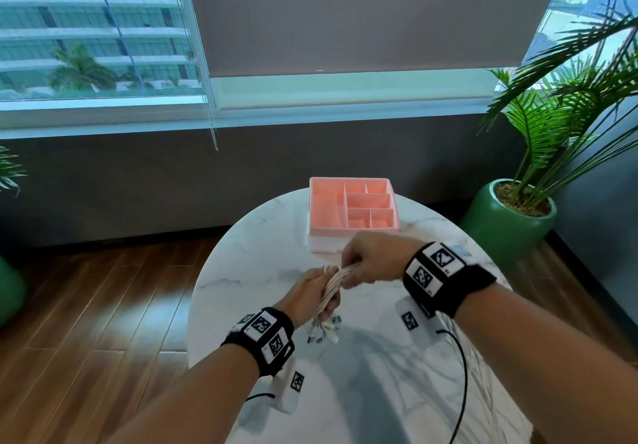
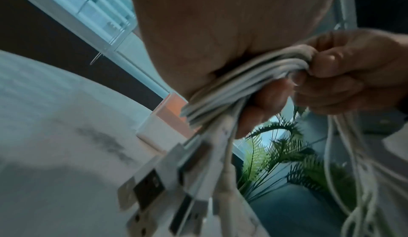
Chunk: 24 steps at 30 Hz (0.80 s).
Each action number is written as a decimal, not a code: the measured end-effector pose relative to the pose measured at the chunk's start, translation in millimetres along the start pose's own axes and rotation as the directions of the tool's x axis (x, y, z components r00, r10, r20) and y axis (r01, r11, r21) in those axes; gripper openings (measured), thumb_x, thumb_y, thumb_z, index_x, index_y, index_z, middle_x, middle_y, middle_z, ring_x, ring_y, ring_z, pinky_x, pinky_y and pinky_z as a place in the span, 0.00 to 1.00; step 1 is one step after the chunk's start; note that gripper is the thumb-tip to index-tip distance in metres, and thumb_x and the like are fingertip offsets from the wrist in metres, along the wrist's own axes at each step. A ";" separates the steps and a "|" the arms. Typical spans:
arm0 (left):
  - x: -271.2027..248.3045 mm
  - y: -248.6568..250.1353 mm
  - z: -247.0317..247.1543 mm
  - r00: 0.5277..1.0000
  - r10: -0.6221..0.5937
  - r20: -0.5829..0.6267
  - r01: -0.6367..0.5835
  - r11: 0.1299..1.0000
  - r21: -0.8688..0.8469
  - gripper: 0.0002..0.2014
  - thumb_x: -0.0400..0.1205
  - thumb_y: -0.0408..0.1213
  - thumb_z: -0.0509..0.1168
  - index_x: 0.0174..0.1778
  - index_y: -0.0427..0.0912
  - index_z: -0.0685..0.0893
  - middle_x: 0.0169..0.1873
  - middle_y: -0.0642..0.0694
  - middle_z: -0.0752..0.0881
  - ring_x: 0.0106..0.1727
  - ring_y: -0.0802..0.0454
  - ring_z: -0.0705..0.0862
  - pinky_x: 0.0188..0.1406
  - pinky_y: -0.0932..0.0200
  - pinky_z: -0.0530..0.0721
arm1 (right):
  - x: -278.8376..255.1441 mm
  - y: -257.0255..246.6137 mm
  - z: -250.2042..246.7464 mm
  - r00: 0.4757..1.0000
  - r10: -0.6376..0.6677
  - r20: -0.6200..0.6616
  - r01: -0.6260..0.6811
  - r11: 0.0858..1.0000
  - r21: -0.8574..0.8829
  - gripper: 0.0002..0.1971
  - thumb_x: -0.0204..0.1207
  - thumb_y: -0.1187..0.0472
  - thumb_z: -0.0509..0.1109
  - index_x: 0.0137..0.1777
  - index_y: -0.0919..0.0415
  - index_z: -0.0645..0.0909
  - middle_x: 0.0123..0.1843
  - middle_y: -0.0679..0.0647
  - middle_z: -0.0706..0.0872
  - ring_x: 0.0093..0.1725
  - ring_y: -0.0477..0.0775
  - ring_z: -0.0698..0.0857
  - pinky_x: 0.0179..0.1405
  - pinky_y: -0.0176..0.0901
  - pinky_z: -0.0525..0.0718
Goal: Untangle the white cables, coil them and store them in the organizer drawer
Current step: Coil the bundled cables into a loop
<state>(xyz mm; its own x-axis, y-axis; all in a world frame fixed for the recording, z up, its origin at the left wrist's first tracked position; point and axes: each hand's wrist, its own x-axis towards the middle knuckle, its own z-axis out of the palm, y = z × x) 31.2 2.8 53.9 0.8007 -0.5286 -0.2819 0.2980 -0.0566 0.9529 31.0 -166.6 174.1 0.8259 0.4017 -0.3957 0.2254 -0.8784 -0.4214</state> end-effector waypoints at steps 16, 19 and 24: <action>-19.5 44.8 -15.8 0.993 -0.029 0.118 0.066 0.945 -0.321 0.24 0.84 0.58 0.62 0.31 0.47 0.66 0.21 0.49 0.56 0.18 0.54 0.54 0.19 0.63 0.59 | 46.2 52.6 36.1 0.976 0.015 -0.215 0.137 0.730 0.670 0.25 0.66 0.37 0.80 0.39 0.61 0.81 0.29 0.53 0.78 0.27 0.50 0.78 0.31 0.45 0.80; -21.7 32.6 -17.4 0.989 -0.057 0.136 0.097 0.948 -0.304 0.25 0.85 0.59 0.62 0.31 0.47 0.65 0.21 0.49 0.57 0.19 0.53 0.56 0.20 0.60 0.60 | 43.7 58.6 35.6 0.985 0.019 -0.169 0.093 0.771 0.630 0.18 0.75 0.50 0.77 0.43 0.68 0.82 0.29 0.53 0.79 0.26 0.46 0.78 0.30 0.40 0.79; -20.3 30.3 -14.9 0.992 -0.054 0.113 0.087 0.948 -0.306 0.25 0.83 0.60 0.64 0.31 0.46 0.65 0.23 0.48 0.61 0.21 0.53 0.60 0.22 0.61 0.64 | 46.7 49.9 5.5 0.919 0.087 -0.385 0.173 0.788 0.591 0.13 0.72 0.57 0.81 0.41 0.68 0.87 0.29 0.57 0.75 0.23 0.46 0.68 0.22 0.38 0.67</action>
<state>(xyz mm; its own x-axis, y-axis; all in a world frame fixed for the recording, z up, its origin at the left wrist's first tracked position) 31.8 24.4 86.9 0.7193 -0.6172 -0.3188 0.5112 0.1595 0.8446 78.0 -190.2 130.1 0.9774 0.1931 -0.0864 0.0149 -0.4702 -0.8824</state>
